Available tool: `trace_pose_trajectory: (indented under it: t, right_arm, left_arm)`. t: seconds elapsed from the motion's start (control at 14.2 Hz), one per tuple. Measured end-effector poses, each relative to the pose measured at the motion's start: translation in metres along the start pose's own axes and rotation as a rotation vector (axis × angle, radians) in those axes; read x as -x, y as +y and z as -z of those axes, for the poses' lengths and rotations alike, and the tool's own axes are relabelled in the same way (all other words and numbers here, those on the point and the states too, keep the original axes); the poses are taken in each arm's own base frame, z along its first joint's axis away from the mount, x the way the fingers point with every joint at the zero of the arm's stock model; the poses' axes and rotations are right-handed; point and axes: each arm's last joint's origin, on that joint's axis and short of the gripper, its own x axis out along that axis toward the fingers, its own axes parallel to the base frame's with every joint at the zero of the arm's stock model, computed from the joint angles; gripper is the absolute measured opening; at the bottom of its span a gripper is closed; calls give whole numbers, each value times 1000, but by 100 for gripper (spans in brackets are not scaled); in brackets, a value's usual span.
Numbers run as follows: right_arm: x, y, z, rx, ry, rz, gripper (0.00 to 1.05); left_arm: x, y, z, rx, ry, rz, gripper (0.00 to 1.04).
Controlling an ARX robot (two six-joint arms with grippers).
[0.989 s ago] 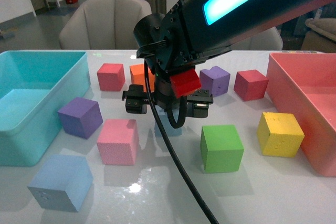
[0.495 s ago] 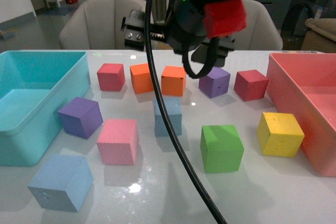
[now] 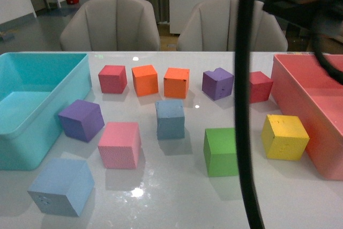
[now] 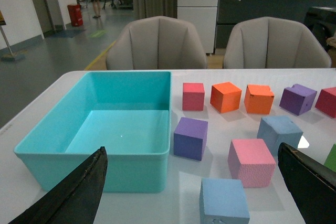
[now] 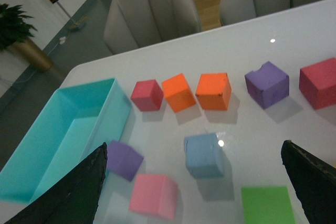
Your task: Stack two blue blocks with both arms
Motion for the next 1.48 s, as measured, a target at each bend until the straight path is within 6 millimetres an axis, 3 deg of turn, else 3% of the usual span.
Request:
trace_pose_trajectory:
  t: [0.14, 0.21, 0.28, 0.35, 0.49, 0.57, 0.71, 0.78, 0.92, 1.27, 1.48]
  right_arm:
    - [50, -11, 19, 0, -13, -24, 98]
    - [56, -10, 19, 7, -64, -30, 98]
    - [67, -15, 16, 68, -264, 47, 86]
    - [89, -40, 22, 171, -335, 141, 73]
    - [124, -89, 39, 307, -317, 249, 47]
    - [140, -103, 52, 334, -301, 248, 34]
    - [155, -113, 55, 342, -363, 224, 8]
    - [158, -119, 59, 350, -363, 227, 2]
    - [162, -131, 73, 354, -334, 237, 2]
    - [175, -151, 83, 349, -346, 252, 2]
    - [178, -150, 88, 354, -347, 228, 2]
  left_arm:
    - [0, 0, 0, 0, 0, 0, 98]
    - [0, 0, 0, 0, 0, -1, 98]
    - [0, 0, 0, 0, -2, 1, 98]
    - [0, 0, 0, 0, 2, -2, 98]
    - [0, 0, 0, 0, -1, -2, 98]
    - [0, 0, 0, 0, 0, -2, 98]
    - [0, 0, 0, 0, 0, -2, 98]
    - [0, 0, 0, 0, 0, -2, 98]
    - [0, 0, 0, 0, 0, -2, 98]
    - [0, 0, 0, 0, 0, -2, 98]
    - [0, 0, 0, 0, 0, -2, 98]
